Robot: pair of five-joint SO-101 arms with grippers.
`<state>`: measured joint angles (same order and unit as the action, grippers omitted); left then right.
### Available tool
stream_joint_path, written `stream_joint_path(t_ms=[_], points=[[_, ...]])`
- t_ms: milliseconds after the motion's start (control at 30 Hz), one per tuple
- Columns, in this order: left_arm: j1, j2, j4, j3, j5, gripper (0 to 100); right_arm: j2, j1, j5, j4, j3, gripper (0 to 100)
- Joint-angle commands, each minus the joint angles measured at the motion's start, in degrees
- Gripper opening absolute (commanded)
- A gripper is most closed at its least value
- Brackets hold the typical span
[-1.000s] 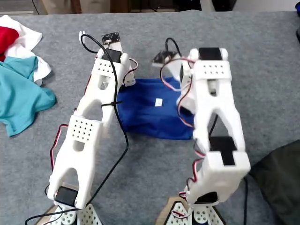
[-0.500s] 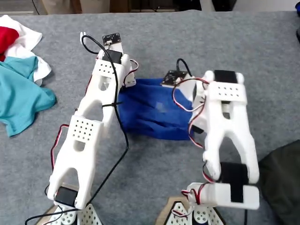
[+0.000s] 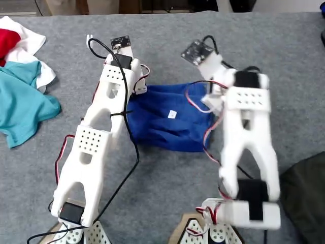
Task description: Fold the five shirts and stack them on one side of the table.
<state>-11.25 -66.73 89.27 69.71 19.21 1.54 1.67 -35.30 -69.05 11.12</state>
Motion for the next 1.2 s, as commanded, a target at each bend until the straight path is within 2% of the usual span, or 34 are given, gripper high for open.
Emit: stream_joint_path(t_ms=[0,200,367,600,800,1000,1167], points=[[1.0,-0.1,-0.4,0.8,-0.5,2,-9.1,2.6,5.5,4.6,-6.5,1.7],[1.0,-0.1,-0.4,0.9,-0.5,2,-27.3,1.5,7.6,5.3,-20.4,0.6],[1.0,-0.1,-0.4,0.9,-0.5,2,-43.4,-0.1,7.7,2.6,-39.4,0.6],[1.0,-0.1,-0.6,0.9,-0.5,2,-61.8,-1.2,10.4,-13.0,-76.7,0.6],[1.0,-0.1,-0.8,0.9,-0.5,2,-70.8,-1.6,9.2,-30.2,-106.4,1.6],[1.0,-0.1,-0.8,1.0,-0.5,2,-67.5,-2.5,7.1,-32.9,-106.0,11.5],[1.0,-0.1,-1.1,1.0,-0.5,2,-64.2,-4.7,7.2,-33.3,-103.6,12.6]])
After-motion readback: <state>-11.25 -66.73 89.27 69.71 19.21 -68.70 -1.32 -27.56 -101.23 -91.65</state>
